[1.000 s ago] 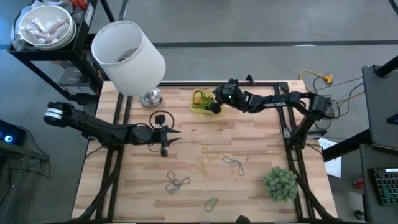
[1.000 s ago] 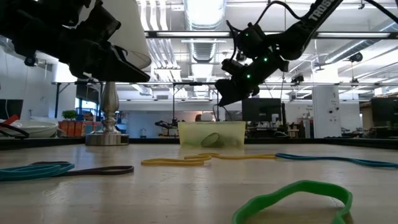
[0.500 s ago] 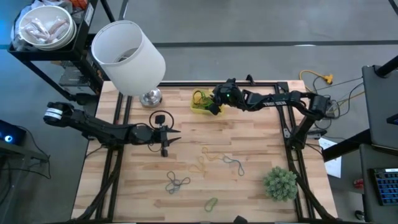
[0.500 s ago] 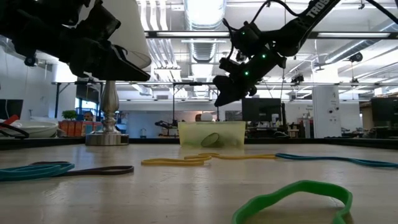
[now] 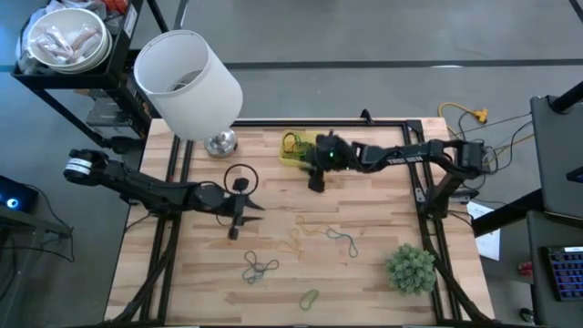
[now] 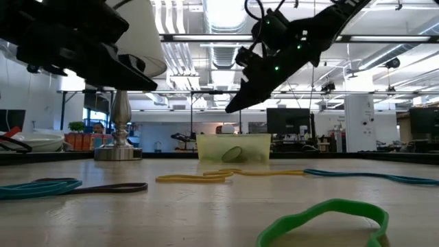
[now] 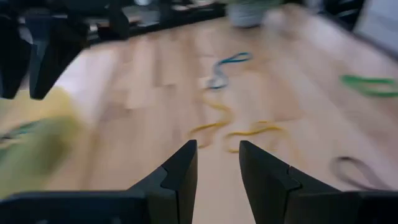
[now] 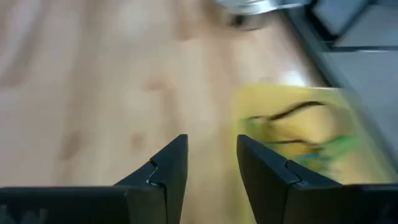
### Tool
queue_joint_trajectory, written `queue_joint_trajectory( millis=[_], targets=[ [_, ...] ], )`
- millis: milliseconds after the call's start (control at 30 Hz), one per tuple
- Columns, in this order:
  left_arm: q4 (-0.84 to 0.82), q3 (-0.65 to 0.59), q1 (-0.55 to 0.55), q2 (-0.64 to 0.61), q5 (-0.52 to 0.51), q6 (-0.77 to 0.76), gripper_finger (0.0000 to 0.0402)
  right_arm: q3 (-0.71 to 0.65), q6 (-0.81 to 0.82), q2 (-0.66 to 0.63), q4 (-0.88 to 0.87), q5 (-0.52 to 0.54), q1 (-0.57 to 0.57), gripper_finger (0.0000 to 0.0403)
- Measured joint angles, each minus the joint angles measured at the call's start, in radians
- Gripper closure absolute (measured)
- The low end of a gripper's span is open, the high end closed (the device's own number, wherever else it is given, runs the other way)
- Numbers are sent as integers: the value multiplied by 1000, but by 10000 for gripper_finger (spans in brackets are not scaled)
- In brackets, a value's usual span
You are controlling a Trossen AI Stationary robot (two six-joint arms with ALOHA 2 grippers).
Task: Pick and place rubber bands into bin
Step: Put the yellow rubber band into the yellow bin
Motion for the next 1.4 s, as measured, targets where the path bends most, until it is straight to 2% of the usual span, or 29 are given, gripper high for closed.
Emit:
queue_joint_trajectory(
  millis=[100,233,433,567,800,967,1400],
  targets=[
    [-6,0,-3,0,63,-73,297,-1,-20,-5,-60,-13,73,276],
    [-5,-3,-31,43,67,-138,297,-2,-26,-7,-137,-5,170,285],
    [105,12,-84,223,2,-172,297,-3,38,-7,-255,97,288,299],
    [126,66,-100,338,-2,-183,297,-11,91,-7,-321,157,345,308],
    [110,195,-108,485,-4,-164,297,-47,187,-19,-342,179,399,324],
    [28,287,-120,553,-4,-153,297,-50,256,-26,-395,179,425,334],
    [-59,423,-153,672,-4,-83,297,-53,278,-29,-397,205,451,340]
  ],
)
